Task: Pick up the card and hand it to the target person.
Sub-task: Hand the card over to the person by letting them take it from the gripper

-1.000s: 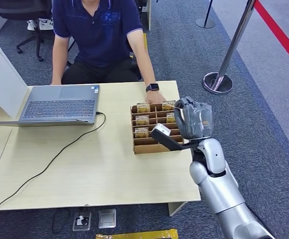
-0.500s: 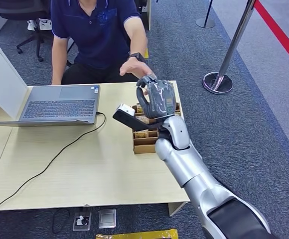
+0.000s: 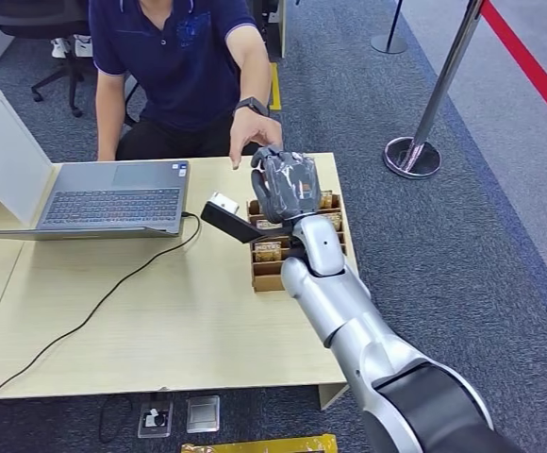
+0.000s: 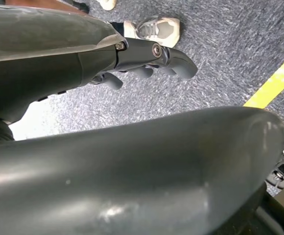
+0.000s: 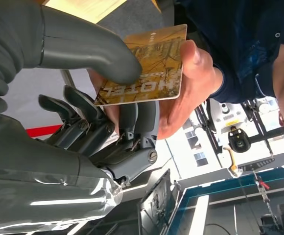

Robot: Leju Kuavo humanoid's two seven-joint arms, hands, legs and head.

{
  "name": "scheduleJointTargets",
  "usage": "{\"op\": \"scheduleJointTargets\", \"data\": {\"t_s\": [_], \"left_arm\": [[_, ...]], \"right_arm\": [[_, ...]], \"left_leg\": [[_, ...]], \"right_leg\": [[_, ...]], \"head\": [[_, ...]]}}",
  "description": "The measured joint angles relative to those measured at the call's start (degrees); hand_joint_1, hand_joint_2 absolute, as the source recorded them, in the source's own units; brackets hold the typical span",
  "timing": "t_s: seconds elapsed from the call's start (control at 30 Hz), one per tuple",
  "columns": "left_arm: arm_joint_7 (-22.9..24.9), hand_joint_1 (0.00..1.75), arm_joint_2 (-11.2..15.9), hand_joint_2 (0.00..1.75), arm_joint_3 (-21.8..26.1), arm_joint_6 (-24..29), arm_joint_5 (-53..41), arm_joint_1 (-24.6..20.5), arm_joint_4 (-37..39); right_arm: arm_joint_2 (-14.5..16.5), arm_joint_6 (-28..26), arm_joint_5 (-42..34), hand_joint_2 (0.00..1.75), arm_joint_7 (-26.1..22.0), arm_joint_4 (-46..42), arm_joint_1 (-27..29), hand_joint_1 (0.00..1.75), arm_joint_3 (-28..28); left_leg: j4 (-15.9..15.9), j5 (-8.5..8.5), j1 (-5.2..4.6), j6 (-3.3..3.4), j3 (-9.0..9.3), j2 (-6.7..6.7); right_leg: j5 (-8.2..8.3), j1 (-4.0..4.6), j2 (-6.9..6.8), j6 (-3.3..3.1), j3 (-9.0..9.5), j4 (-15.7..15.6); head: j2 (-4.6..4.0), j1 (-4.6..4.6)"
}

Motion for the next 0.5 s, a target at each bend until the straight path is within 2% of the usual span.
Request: {"op": "scheduleJointTargets", "data": {"t_s": [0.23, 0.3, 0.4, 0.5], "left_arm": [[0.3, 0.00, 0.0, 0.00, 0.0, 0.1, 0.0, 0.0, 0.0], [0.3, 0.00, 0.0, 0.00, 0.1, 0.1, 0.4, 0.0, 0.0], [-0.1, 0.00, 0.0, 0.00, 0.2, 0.0, 1.5, 0.3, 0.0], [-0.7, 0.00, 0.0, 0.00, 0.6, 0.1, 2.4, 1.1, 0.0]], "right_arm": [[0.8, 0.0, -1.0, 1.75, -1.9, 1.5, -0.7, 0.00, -2.9], [0.9, 0.3, -7.8, 1.75, -6.1, 1.7, -0.8, 0.00, -3.6], [0.2, 4.3, -24.5, 1.75, -13.3, -0.9, 0.7, 0.00, -3.9], [-2.7, 10.8, -38.0, 1.75, -15.6, -9.7, 5.7, 0.00, -3.1]], "left_leg": [[0.0, 0.00, 0.00, 0.00, 0.00, 0.00], [0.0, 0.00, 0.00, 0.00, 0.00, 0.00], [0.0, 0.00, 0.00, 0.00, 0.02, -0.01], [0.0, -0.03, 0.00, 0.03, -0.01, -0.04]], "right_leg": [[-0.01, 0.00, 0.00, -0.01, -0.02, 0.0], [-0.01, 0.00, 0.00, -0.01, -0.01, 0.0], [-0.01, 0.00, -0.01, 0.00, 0.00, 0.0], [-0.02, 0.00, -0.05, 0.01, 0.00, -0.1]], "head": [[-0.01, -0.07], [0.00, -0.07], [0.00, -0.07], [0.00, -0.06]]}}
